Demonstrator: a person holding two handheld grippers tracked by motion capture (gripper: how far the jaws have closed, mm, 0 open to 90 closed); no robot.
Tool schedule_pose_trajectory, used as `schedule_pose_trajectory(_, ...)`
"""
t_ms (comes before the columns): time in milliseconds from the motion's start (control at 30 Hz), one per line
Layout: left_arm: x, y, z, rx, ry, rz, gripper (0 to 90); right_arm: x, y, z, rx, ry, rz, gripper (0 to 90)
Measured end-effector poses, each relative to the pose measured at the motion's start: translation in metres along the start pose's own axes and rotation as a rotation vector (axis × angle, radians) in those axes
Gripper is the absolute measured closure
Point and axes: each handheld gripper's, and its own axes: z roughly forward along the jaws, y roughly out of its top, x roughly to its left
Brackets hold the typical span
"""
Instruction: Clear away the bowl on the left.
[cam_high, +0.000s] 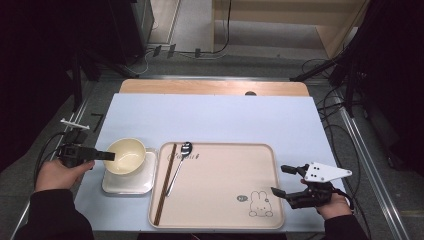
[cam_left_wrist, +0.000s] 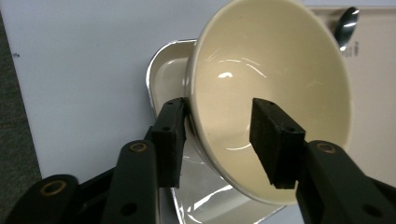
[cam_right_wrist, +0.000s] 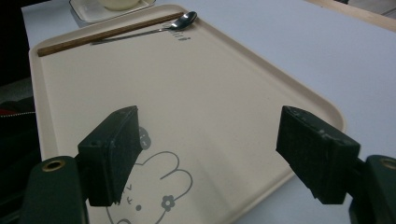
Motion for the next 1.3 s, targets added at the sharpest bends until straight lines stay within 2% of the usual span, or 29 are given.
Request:
schedule_pose_trajectory(167, 0.003, 0.002, 0.012, 0.016, 0.026, -0.016, 65.0, 0.0, 0.0, 0.0, -0.003, 0.002, -0.001, 22.3)
schedule_pose_trajectory(300, 0.004, 0.003, 0.018, 0.023, 0.038, -0.046, 72.3, 0.0, 0.0, -0.001, -0.002, -0.001, -0.003, 22.3)
schedule_pose_trajectory(400, 0.004, 0.005, 0.023, 0.044, 0.048, -0.042, 74.2, 0.0, 0.0, 0.0, -0.002, -0.002, -0.002, 22.3)
schedule_pose_trajectory(533, 0.001, 0.008, 0.033, 0.076, 0.084, -0.031, 77.6, 0.0, 0.0, -0.001, 0.0, -0.003, -0.003, 22.3)
schedule_pose_trajectory(667, -0.002, 0.01, 0.037, 0.088, 0.095, -0.045, 81.9, 0.0, 0.0, -0.001, 0.0, -0.006, -0.001, 22.3)
schedule_pose_trajectory(767, -0.004, 0.012, 0.039, 0.095, 0.096, -0.047, 83.3, 0.0, 0.0, -0.001, -0.001, -0.005, -0.001, 22.3)
schedule_pose_trajectory(1100, -0.008, 0.014, 0.039, 0.113, 0.048, -0.043, 82.9, 0.0, 0.0, -0.001, 0.0, -0.002, -0.005, 22.3)
schedule_pose_trajectory(1300, -0.012, 0.014, 0.036, 0.124, 0.031, -0.015, 81.3, 0.001, 0.0, -0.001, 0.003, -0.003, -0.006, 22.3)
